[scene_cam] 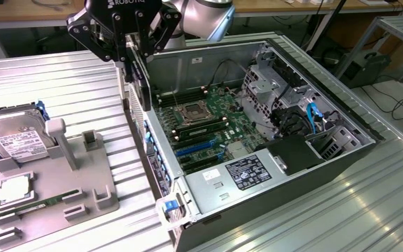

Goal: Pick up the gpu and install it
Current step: 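Pick up the gpu and move the gpu toward the slot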

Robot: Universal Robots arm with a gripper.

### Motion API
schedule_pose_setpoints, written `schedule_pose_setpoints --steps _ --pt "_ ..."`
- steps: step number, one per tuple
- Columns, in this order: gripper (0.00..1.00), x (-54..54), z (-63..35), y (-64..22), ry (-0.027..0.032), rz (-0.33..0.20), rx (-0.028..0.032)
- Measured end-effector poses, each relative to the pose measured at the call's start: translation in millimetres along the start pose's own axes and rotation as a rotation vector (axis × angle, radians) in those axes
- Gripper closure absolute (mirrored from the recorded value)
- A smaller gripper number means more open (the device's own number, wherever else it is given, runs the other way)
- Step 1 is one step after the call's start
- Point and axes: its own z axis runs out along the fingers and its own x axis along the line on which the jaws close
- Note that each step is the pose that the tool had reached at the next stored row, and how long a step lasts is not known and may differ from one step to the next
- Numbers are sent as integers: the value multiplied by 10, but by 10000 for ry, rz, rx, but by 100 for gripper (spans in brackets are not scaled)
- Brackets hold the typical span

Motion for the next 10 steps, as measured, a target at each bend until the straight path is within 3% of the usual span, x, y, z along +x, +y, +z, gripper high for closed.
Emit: schedule_pose_setpoints --steps 10 --pt "72 -72 6 -2 -11 0 0"
